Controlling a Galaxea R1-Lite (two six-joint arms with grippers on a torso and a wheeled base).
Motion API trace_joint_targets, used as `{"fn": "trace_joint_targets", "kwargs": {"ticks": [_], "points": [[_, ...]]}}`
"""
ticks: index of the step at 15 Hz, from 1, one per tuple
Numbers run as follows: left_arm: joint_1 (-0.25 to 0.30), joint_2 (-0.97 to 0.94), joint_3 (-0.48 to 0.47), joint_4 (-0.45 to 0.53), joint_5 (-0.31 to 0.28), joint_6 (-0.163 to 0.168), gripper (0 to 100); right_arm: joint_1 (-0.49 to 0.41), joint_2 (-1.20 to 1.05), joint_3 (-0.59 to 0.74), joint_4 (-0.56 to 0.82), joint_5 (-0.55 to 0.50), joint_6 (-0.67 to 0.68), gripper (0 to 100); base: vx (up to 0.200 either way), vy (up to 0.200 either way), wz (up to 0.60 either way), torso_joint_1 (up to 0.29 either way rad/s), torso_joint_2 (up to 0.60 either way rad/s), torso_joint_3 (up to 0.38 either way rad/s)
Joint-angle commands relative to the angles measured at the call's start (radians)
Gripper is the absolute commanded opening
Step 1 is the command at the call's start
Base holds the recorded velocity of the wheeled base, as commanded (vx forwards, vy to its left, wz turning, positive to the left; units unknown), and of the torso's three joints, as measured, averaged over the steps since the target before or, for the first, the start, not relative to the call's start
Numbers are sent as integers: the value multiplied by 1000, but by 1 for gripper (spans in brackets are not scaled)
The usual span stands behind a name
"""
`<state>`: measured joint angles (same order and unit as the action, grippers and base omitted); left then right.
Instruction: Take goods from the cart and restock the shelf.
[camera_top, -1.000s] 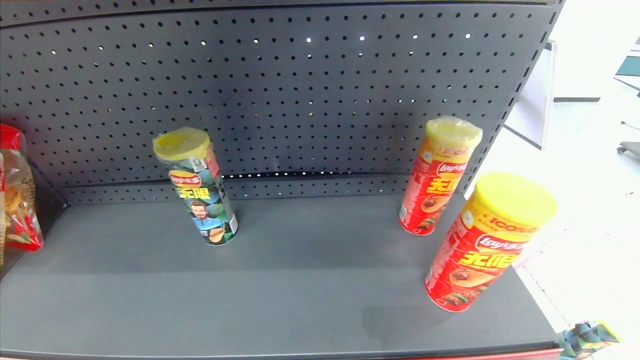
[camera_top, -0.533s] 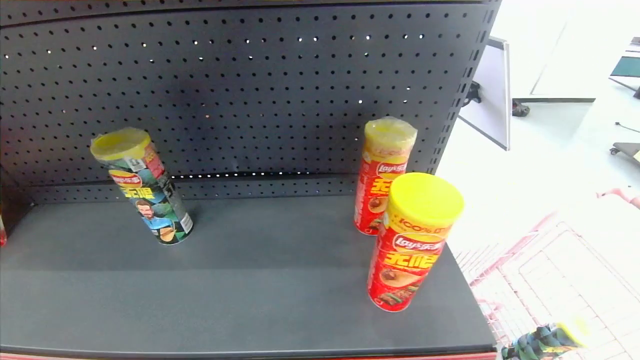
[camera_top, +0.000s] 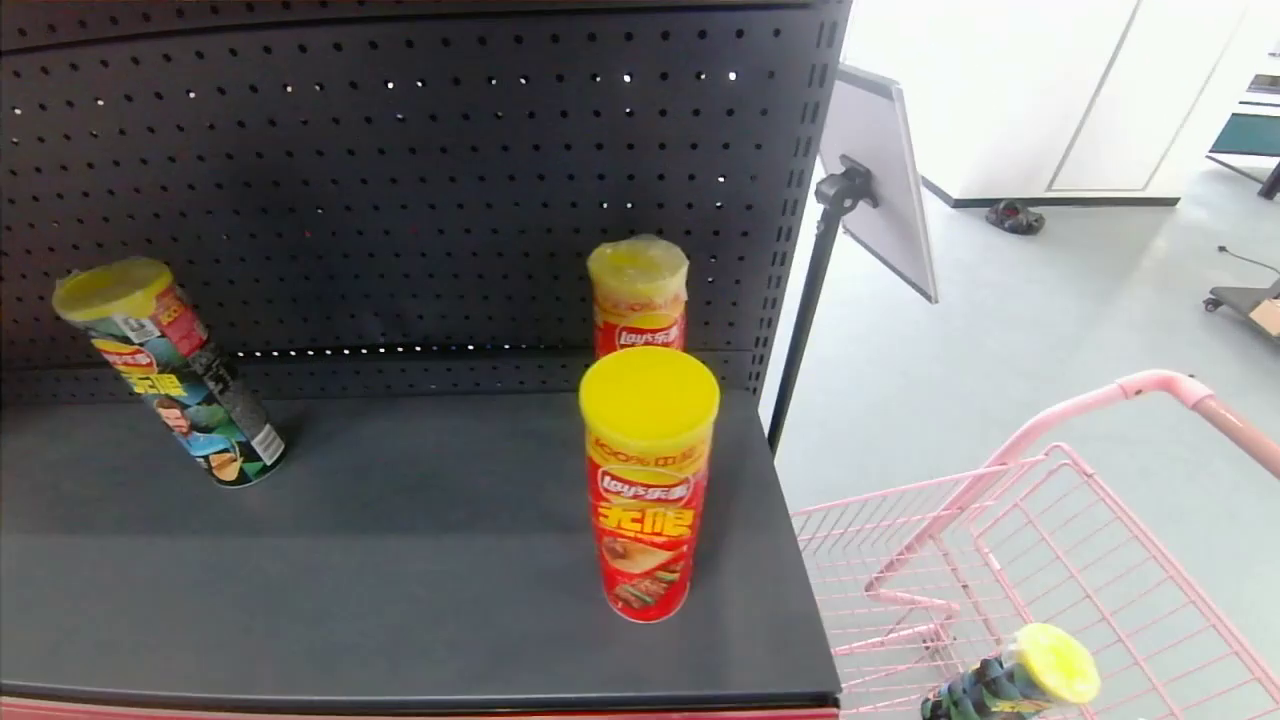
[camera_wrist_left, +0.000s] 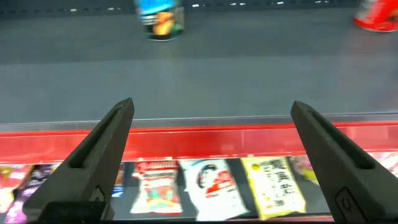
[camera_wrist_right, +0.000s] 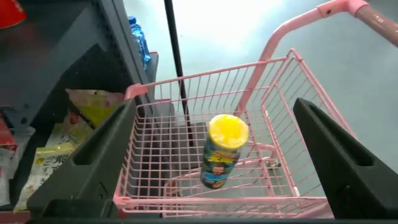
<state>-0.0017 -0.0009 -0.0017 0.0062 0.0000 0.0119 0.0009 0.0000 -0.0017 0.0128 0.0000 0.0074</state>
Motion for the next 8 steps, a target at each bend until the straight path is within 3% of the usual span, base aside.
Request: {"fn": "trace_joint_targets", "kwargs": {"ticks": [1,6,8], "points": [[0,1,0,0,0,0,100,1,2,0,0,0,-1,100,0,-200,0,2,-2,7],[0,1,0,0,0,-1,100,1,2,0,1,0,-1,100,0,-200,0,0,4,1],[0,1,0,0,0,-1,100,1,2,0,0,0,-1,100,0,0,0,0,0,0]]}}
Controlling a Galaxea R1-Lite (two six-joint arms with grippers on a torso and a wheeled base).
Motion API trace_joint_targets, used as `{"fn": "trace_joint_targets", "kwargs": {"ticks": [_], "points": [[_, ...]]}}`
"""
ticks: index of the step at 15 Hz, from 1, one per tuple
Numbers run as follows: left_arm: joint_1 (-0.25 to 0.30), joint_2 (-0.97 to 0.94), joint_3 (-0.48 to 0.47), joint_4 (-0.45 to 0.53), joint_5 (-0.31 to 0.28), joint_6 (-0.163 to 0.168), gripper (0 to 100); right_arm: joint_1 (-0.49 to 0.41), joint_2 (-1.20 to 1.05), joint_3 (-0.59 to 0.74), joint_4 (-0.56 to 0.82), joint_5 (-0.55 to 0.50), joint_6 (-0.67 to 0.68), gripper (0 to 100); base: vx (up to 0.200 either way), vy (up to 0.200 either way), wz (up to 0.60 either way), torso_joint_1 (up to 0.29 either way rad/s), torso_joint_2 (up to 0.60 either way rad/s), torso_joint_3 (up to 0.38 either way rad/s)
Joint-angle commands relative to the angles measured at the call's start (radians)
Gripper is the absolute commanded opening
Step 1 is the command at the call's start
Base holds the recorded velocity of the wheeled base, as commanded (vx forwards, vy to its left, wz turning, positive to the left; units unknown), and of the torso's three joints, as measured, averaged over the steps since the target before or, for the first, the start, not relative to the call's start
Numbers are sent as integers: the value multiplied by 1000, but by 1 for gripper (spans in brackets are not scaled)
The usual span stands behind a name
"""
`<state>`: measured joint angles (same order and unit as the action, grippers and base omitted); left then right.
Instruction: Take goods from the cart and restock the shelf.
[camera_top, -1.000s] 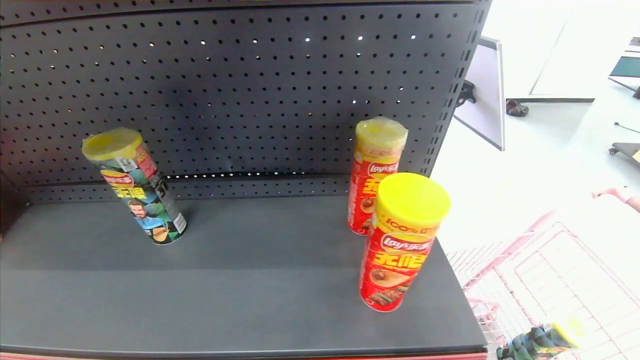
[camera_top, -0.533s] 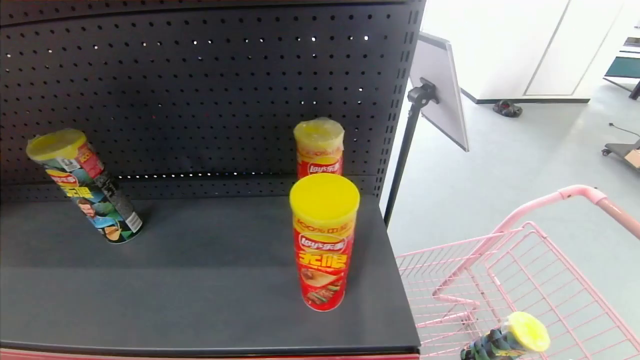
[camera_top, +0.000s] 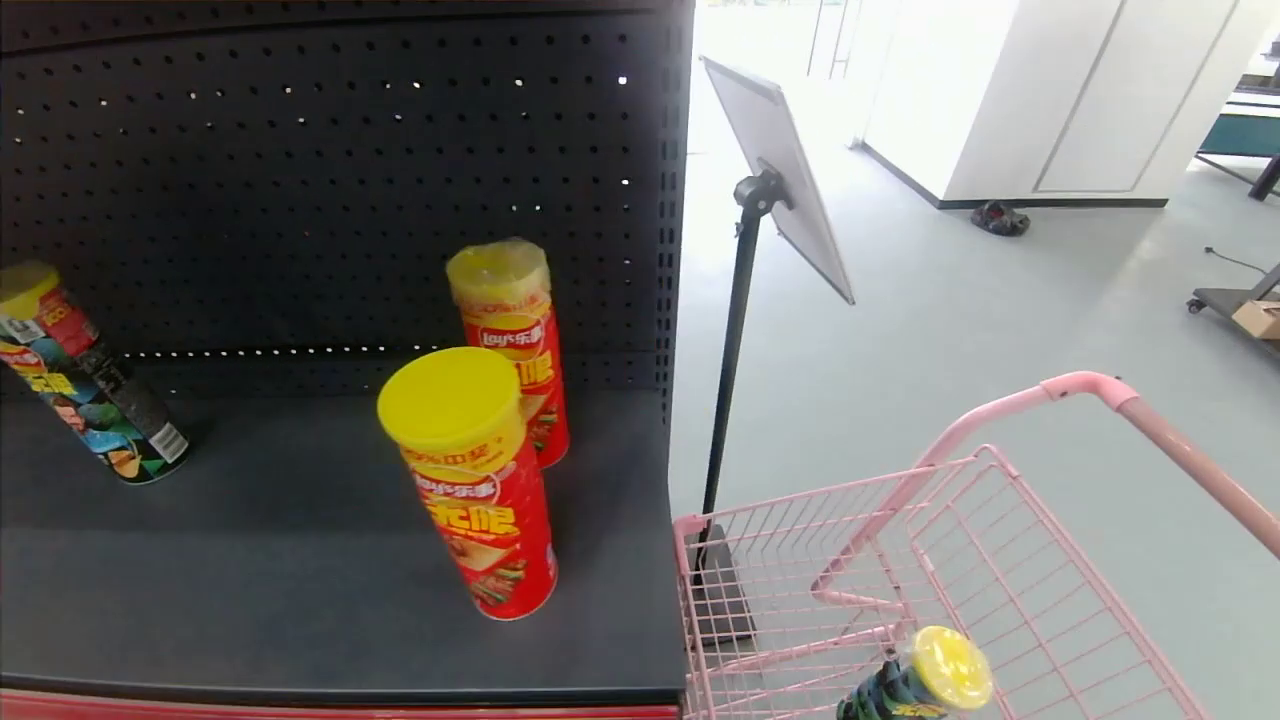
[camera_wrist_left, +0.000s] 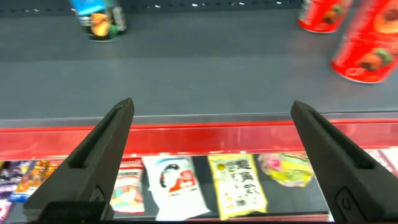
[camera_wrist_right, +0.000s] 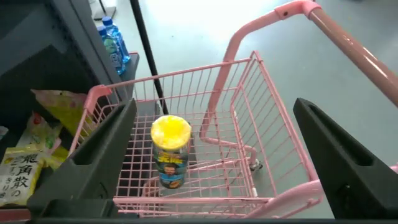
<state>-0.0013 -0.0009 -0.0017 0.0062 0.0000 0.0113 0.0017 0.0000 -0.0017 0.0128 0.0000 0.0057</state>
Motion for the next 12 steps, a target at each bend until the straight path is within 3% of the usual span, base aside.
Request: {"fn": "trace_joint_targets", "kwargs": {"ticks": [1,7,12], "points": [[0,1,0,0,0,-1,100,0,2,0,0,0,0,100,0,0,0,0,0,0],[0,1,0,0,0,-1,100,0,2,0,0,0,2,100,0,0,0,0,0,0],[0,1,0,0,0,-1,100,0,2,0,0,0,0,100,-200,0,0,6,5,2]]}}
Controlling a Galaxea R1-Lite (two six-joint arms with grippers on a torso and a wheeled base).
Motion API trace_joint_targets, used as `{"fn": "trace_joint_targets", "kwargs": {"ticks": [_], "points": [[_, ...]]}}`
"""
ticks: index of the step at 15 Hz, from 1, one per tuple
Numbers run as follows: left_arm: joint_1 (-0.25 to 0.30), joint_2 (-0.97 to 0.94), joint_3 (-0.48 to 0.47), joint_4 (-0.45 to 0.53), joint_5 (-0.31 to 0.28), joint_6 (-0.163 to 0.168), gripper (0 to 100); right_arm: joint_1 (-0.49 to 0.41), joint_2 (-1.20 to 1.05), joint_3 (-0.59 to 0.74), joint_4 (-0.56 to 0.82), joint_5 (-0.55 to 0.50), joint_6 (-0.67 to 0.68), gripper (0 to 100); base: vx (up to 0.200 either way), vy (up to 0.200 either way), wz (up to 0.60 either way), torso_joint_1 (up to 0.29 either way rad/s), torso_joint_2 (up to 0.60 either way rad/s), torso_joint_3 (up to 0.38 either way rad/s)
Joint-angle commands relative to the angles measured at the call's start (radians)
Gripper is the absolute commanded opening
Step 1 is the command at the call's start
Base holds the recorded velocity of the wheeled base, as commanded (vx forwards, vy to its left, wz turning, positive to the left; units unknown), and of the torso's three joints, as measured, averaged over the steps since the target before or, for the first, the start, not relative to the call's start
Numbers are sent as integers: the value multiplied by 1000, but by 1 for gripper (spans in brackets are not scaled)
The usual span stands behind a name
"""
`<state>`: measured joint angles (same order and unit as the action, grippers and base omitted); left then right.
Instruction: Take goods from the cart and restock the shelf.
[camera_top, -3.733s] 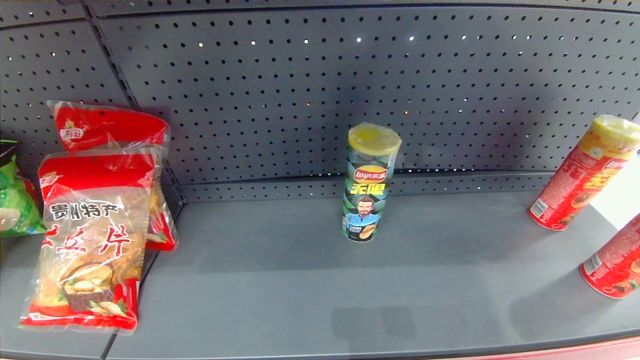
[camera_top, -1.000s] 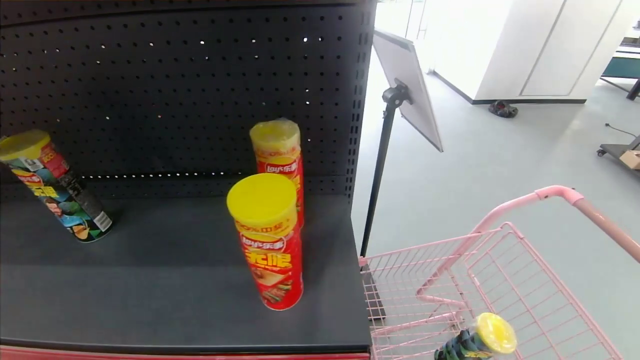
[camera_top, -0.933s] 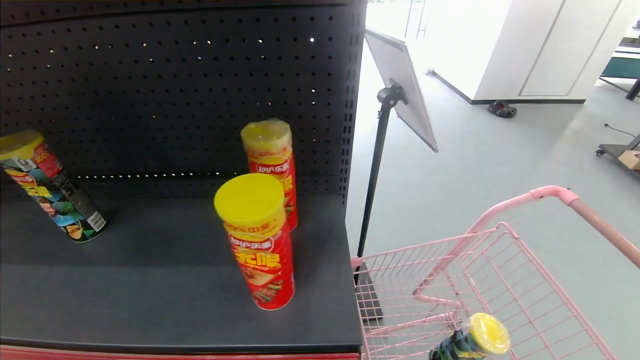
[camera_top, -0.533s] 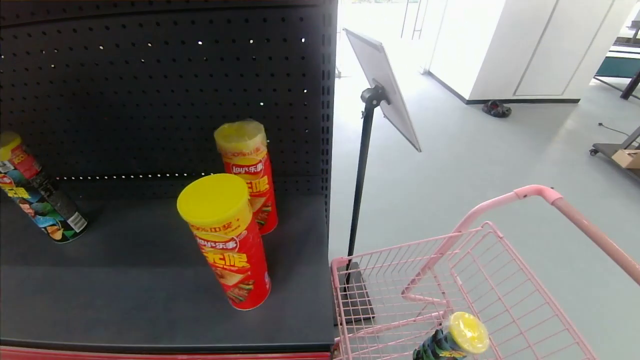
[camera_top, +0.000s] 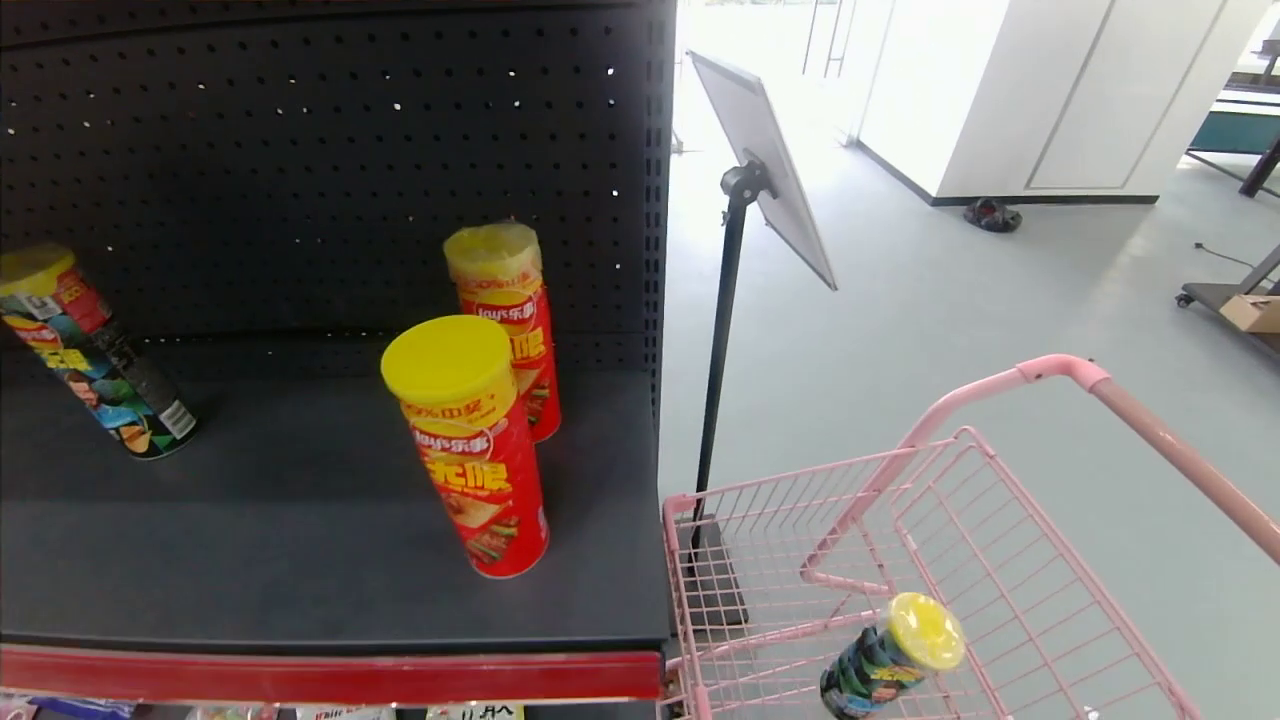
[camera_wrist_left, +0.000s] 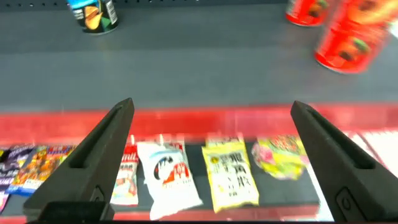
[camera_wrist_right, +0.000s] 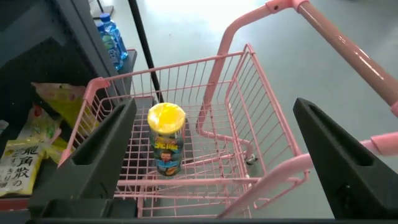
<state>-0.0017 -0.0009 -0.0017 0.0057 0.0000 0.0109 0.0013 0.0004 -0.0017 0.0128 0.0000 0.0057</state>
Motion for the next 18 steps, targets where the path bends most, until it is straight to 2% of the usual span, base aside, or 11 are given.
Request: {"fn": "trace_joint_targets", "kwargs": {"ticks": [1,3,13,18], "points": [[0,1,0,0,0,1,100,0,1,0,1,0,0,100,-200,0,0,-12,-7,-2],[0,1,0,0,0,1,100,0,1,0,0,0,0,100,-200,0,0,0,5,0],[0,1,0,0,0,0,100,0,1,0,0,0,0,100,0,0,0,0,0,0],[0,1,0,0,0,0,100,0,1,0,1,0,0,100,0,-200,0,2,6,1]]}}
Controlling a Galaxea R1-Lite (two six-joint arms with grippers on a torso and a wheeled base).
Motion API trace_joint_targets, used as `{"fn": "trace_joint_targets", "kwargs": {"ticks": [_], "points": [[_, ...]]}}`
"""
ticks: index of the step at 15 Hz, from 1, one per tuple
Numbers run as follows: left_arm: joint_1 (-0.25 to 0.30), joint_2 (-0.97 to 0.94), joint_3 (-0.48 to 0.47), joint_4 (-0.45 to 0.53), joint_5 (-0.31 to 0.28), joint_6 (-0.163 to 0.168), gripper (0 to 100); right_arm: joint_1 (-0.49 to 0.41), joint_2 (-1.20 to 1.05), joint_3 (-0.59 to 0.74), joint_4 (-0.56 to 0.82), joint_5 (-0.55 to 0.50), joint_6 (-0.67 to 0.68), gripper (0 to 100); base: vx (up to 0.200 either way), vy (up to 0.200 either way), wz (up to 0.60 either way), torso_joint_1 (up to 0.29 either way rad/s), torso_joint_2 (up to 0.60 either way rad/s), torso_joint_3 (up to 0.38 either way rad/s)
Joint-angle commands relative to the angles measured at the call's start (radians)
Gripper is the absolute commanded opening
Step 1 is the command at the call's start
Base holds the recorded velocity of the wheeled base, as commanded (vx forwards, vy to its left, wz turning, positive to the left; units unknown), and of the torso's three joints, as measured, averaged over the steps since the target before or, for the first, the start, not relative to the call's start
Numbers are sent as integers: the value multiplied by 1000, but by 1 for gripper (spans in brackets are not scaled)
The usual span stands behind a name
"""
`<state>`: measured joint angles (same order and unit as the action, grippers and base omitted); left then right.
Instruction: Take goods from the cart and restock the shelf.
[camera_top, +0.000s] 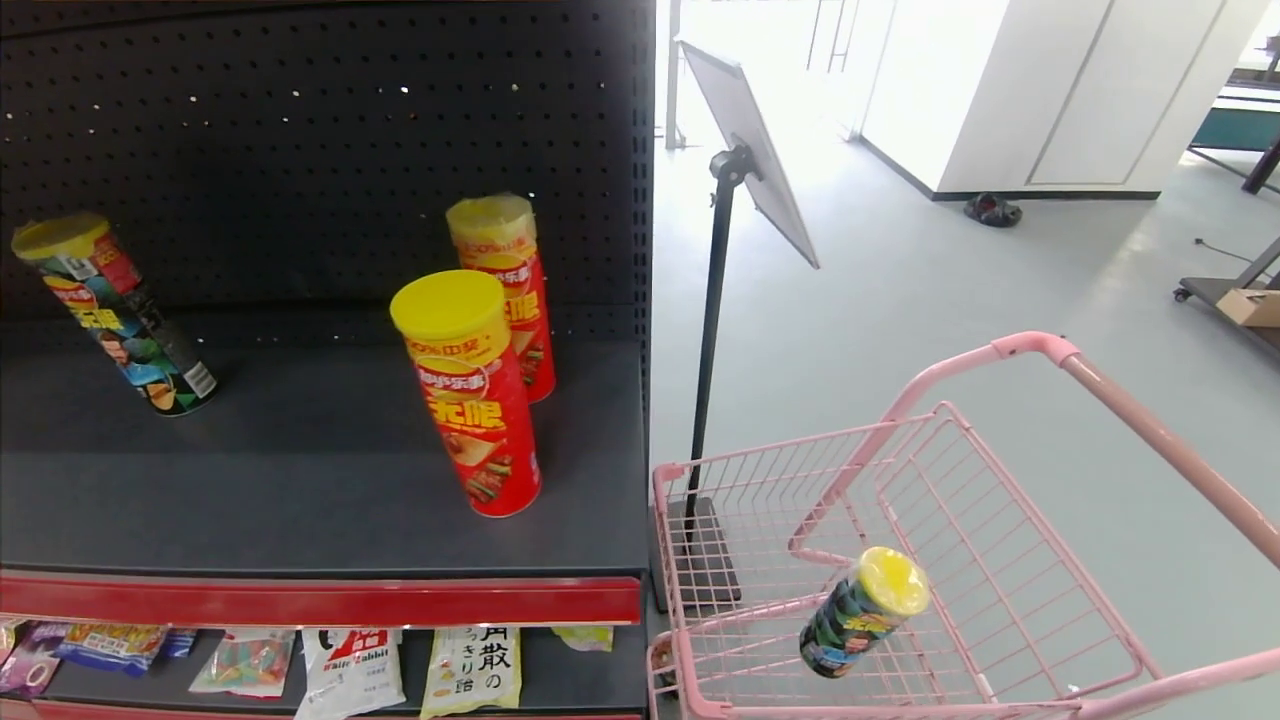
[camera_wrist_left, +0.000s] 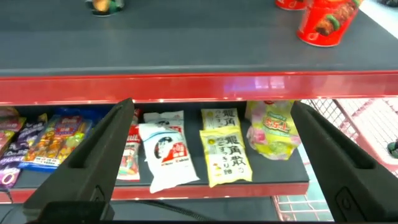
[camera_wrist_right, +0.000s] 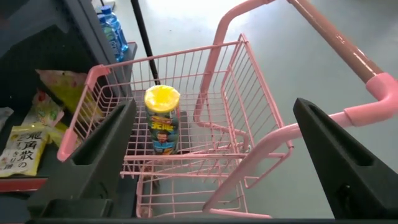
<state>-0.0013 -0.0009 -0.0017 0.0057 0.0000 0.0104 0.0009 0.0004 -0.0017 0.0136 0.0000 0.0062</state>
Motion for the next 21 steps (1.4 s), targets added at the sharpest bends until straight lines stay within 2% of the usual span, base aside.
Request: {"fn": "trace_joint_targets", "kwargs": {"ticks": [1,15,21], "points": [[0,1,0,0,0,0,100,-1,1,0,0,0,0,100,0,-200,0,17,7,2],[0,1,0,0,0,0,100,1,1,0,-1,0,0,100,0,0,0,-3,5,6],[0,1,0,0,0,0,100,1,1,0,0,0,0,100,0,0,0,-139,334,186]]}}
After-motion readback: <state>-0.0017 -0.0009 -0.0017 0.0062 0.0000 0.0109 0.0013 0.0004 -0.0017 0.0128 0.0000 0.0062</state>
